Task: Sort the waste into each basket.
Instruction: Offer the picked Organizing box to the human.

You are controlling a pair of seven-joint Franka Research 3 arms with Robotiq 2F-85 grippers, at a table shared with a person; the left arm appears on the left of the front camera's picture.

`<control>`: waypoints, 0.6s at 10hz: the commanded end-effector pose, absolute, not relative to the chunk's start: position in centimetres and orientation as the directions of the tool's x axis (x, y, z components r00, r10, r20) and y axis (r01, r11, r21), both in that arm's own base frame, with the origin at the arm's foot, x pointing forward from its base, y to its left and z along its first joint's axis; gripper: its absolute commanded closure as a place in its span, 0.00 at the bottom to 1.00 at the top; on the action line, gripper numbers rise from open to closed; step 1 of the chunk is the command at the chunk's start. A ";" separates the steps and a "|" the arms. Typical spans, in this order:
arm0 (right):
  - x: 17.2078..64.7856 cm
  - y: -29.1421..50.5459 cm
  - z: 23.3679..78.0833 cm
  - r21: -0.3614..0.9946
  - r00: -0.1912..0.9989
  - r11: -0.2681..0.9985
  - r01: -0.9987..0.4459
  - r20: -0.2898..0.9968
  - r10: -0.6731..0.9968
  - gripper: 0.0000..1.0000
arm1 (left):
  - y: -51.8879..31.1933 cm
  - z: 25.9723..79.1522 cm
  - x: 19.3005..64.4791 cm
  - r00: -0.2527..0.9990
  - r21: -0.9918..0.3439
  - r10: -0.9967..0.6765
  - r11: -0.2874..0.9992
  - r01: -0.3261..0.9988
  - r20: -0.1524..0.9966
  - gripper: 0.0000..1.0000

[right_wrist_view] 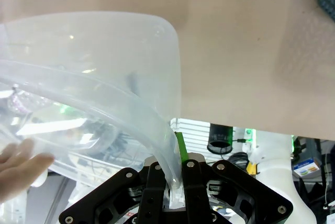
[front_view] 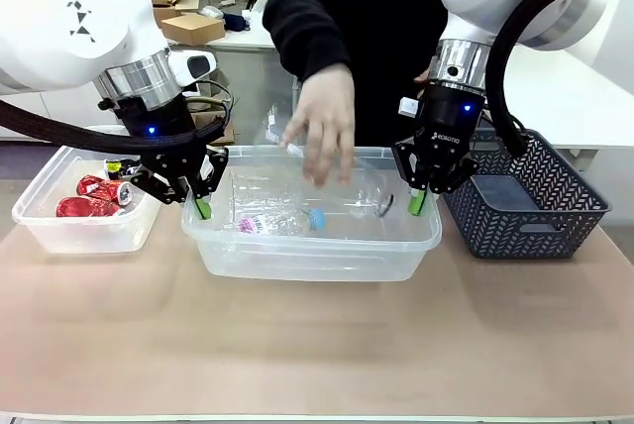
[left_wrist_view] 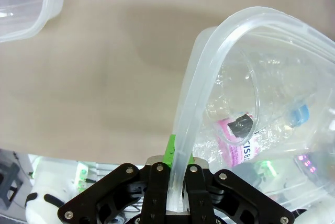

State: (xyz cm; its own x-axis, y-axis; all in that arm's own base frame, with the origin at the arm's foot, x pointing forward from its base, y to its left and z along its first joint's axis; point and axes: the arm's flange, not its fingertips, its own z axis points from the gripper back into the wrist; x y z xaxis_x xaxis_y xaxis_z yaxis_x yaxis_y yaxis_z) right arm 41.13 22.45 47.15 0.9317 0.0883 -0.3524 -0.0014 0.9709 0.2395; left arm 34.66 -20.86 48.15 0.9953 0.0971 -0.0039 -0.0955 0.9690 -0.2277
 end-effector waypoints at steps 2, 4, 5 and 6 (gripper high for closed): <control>41.0 22.5 47.7 0.249 0.934 0.968 -0.009 -0.345 0.097 0.96 | -20.6 48.5 35.0 0.993 -0.239 0.114 0.965 -0.111 0.001 0.96; 41.0 22.5 47.7 0.249 0.934 0.968 -0.009 -0.345 0.097 0.96 | -20.6 48.5 35.0 0.993 -0.239 0.114 0.965 -0.111 0.001 0.96; 41.0 22.5 47.7 0.249 0.934 0.968 -0.009 -0.345 0.097 0.96 | -20.6 48.5 35.0 0.993 -0.239 0.114 0.965 -0.111 0.001 0.96; 41.0 22.5 47.7 0.249 0.934 0.968 -0.009 -0.345 0.097 0.96 | -20.6 48.5 35.0 0.993 -0.239 0.114 0.965 -0.111 0.001 0.96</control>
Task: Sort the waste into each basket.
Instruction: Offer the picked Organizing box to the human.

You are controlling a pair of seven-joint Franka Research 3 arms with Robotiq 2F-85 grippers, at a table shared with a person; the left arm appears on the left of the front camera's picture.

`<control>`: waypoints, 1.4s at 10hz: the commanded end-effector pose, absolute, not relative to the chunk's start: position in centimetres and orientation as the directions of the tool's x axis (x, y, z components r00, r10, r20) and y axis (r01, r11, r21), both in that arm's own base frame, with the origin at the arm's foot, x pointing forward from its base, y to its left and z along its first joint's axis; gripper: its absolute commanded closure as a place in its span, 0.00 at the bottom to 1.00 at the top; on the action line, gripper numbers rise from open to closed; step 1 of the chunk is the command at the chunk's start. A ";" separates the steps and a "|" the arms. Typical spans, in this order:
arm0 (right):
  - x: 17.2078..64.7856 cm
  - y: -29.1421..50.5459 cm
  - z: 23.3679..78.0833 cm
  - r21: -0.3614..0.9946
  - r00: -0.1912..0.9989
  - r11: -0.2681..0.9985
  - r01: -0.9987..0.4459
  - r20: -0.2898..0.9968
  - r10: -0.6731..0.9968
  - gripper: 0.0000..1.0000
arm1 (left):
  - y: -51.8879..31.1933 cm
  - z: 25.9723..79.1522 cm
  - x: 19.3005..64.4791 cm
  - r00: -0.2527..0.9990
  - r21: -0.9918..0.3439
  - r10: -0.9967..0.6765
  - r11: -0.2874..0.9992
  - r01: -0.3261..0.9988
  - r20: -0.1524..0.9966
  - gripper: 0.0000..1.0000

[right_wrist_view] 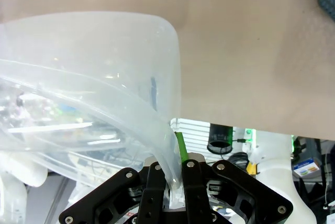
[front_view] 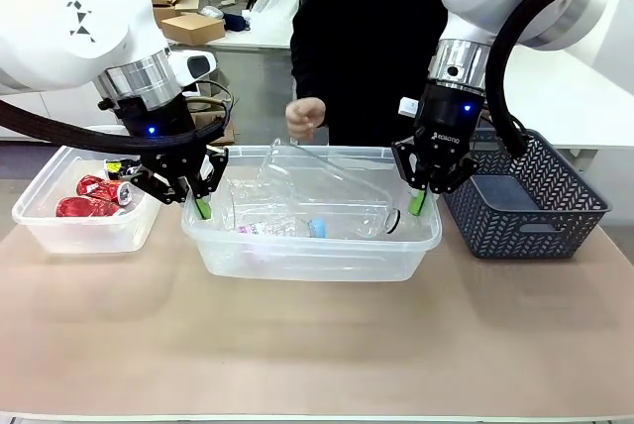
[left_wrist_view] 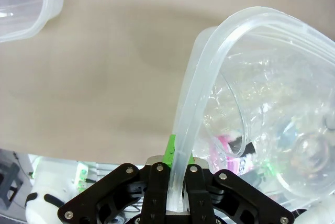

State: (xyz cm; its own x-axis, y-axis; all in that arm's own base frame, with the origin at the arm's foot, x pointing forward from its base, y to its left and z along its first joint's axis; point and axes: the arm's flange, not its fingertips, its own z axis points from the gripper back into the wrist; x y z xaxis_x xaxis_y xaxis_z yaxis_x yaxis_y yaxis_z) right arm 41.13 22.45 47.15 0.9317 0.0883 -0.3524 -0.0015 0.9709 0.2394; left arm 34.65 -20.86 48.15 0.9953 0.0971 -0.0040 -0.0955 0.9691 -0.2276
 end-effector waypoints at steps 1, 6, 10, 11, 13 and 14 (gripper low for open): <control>41.0 22.5 47.7 0.249 0.934 0.968 -0.009 -0.345 0.097 0.96 | -20.6 48.5 35.0 0.993 -0.239 0.114 0.965 -0.111 0.001 0.96; 41.0 22.5 47.7 0.249 0.934 0.968 -0.009 -0.345 0.097 0.96 | -20.6 48.5 35.0 0.993 -0.239 0.114 0.965 -0.111 0.001 0.96; 45.5 23.7 47.7 0.280 0.903 0.958 -0.069 -0.391 0.179 0.96 | -20.7 49.4 37.1 0.997 -0.225 0.072 0.972 -0.065 0.024 0.96; 48.7 24.1 48.5 0.292 0.895 0.951 -0.106 -0.388 0.219 0.96 | -20.4 50.8 40.2 0.996 -0.248 0.068 0.967 -0.052 0.054 0.96; 55.2 24.9 49.3 0.293 0.884 0.951 -0.098 -0.413 0.218 0.96 | -19.3 53.2 45.9 0.986 -0.279 0.092 0.959 -0.051 0.136 0.96; 57.2 25.1 49.1 0.276 0.890 0.958 -0.071 -0.416 0.186 0.96 | -19.0 53.5 47.6 0.987 -0.299 0.092 0.953 -0.049 0.131 0.96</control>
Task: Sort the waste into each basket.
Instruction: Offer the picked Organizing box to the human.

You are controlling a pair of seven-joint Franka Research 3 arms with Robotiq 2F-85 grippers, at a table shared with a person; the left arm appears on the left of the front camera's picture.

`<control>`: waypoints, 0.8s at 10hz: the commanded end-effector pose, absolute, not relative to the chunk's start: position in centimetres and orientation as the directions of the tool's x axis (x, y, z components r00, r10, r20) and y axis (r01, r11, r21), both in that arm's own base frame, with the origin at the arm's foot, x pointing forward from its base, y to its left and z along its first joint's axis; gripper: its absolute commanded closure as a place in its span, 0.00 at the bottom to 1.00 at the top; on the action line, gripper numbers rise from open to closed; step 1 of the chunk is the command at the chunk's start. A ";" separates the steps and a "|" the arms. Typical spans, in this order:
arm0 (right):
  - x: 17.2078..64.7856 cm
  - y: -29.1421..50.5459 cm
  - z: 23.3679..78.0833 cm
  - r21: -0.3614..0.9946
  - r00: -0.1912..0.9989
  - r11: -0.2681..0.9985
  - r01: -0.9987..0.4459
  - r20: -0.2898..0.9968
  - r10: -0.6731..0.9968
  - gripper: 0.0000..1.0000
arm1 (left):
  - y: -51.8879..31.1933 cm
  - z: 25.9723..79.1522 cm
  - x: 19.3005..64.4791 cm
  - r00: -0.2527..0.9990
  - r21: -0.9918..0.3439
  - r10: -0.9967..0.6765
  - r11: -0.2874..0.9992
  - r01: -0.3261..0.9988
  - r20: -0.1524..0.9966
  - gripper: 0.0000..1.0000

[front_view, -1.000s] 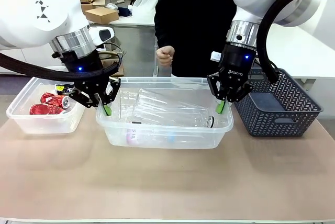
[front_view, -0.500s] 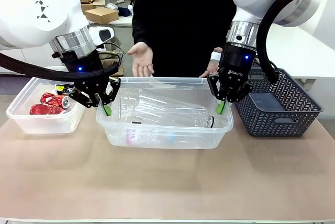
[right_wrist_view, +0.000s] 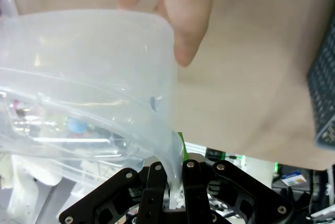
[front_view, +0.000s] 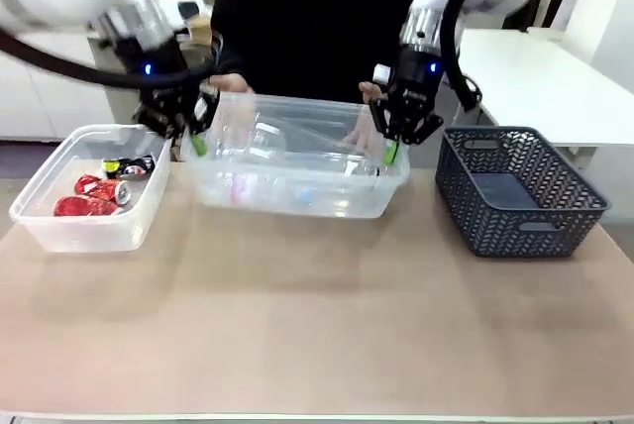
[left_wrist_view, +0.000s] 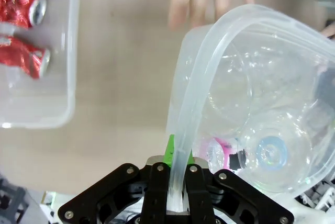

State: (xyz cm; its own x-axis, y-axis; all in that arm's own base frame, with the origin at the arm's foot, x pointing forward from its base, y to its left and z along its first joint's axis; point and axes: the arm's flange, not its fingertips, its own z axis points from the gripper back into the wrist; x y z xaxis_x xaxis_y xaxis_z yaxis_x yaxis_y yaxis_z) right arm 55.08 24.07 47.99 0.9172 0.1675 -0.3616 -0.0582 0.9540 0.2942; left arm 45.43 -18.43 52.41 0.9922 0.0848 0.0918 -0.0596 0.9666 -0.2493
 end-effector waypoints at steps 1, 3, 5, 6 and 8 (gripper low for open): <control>58.2 25.4 49.0 0.291 0.889 0.953 -0.083 -0.411 0.203 0.96 | -18.7 53.0 49.0 0.985 -0.267 0.120 0.960 -0.083 0.125 0.96; 57.9 24.9 49.0 0.349 0.897 0.934 -0.083 -0.383 0.223 0.96 | -18.5 51.0 49.5 0.995 -0.262 0.082 0.963 -0.064 0.058 0.96; 58.7 24.4 48.2 0.310 0.910 0.948 -0.069 -0.371 0.188 0.96 | -18.1 50.7 49.5 0.995 -0.246 0.087 0.967 -0.072 0.055 0.96; 58.7 24.4 48.2 0.310 0.910 0.948 -0.069 -0.371 0.188 0.96 | -18.1 50.7 49.5 0.995 -0.246 0.087 0.967 -0.072 0.055 0.96; 58.7 24.4 48.2 0.310 0.910 0.948 -0.069 -0.371 0.188 0.96 | -18.1 50.7 49.5 0.995 -0.246 0.087 0.967 -0.072 0.055 0.96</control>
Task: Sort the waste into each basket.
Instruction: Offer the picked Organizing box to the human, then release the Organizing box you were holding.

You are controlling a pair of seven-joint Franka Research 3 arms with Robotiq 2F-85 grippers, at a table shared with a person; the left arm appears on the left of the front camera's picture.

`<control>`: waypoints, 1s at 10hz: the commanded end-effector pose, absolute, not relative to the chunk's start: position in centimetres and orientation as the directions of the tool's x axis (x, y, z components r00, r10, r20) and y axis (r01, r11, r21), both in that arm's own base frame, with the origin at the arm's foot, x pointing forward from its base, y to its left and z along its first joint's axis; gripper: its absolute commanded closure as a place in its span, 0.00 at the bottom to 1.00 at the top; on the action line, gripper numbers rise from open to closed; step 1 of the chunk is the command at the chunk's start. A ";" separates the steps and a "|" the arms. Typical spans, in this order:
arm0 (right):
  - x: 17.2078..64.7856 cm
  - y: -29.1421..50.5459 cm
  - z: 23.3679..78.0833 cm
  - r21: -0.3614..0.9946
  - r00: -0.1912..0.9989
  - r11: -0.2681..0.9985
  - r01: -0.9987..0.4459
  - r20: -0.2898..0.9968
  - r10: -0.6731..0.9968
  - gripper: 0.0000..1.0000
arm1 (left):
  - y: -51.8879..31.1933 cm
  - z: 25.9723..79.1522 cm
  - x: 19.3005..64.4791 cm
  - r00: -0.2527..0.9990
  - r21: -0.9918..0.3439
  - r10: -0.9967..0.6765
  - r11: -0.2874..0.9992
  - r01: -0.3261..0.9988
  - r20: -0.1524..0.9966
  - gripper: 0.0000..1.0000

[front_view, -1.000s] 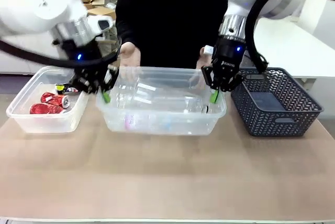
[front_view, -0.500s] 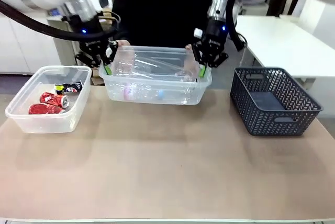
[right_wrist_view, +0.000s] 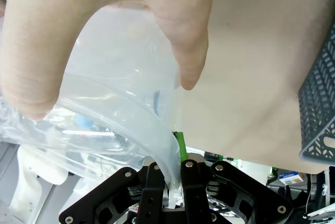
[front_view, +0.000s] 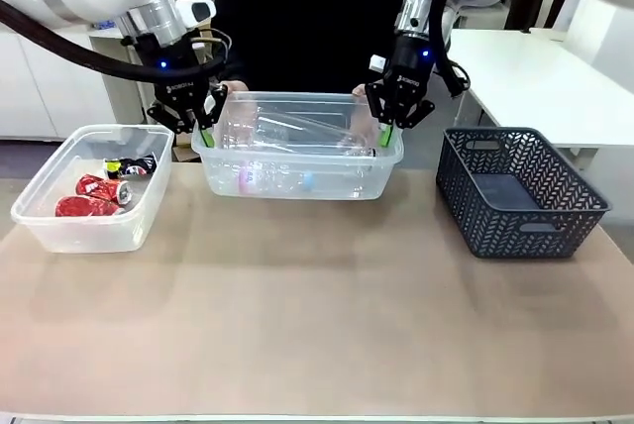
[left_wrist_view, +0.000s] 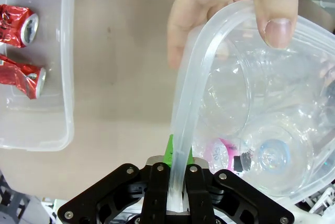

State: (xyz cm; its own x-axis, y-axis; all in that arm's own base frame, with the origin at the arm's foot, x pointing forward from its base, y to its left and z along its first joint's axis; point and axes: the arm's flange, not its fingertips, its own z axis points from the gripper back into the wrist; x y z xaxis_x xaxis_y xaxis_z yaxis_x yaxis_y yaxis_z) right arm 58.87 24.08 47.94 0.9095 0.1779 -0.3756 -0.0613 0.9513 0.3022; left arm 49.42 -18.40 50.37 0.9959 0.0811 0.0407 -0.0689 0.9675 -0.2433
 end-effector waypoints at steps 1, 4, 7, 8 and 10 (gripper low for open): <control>58.7 24.4 48.2 0.310 0.910 0.948 -0.069 -0.371 0.188 0.96 | -18.1 50.7 49.5 0.995 -0.246 0.087 0.967 -0.072 0.055 0.96; 58.7 24.4 48.2 0.310 0.910 0.948 -0.069 -0.371 0.188 0.96 | -18.1 50.7 49.5 0.995 -0.246 0.087 0.967 -0.072 0.055 0.96; 58.7 24.4 48.2 0.310 0.910 0.948 -0.069 -0.371 0.188 0.96 | -18.1 50.7 49.5 0.995 -0.246 0.087 0.967 -0.072 0.055 0.96; 58.9 24.1 47.9 0.302 0.910 0.951 -0.061 -0.375 0.178 0.89 | -18.4 50.4 49.4 0.996 -0.243 0.081 0.968 -0.069 0.041 0.83; 57.6 22.3 50.4 0.274 0.945 0.961 -0.036 -0.303 0.121 0.33 | -19.0 51.5 48.7 0.995 -0.232 0.049 0.972 -0.028 0.083 0.24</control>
State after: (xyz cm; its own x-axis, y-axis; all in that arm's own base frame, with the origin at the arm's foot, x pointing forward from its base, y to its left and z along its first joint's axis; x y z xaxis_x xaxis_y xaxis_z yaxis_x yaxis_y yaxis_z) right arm 58.85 23.26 49.31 0.9228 0.1608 -0.3500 -0.0542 0.9538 0.2954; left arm 49.06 -19.05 50.83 0.9964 0.0670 0.0513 -0.0525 0.9681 -0.2448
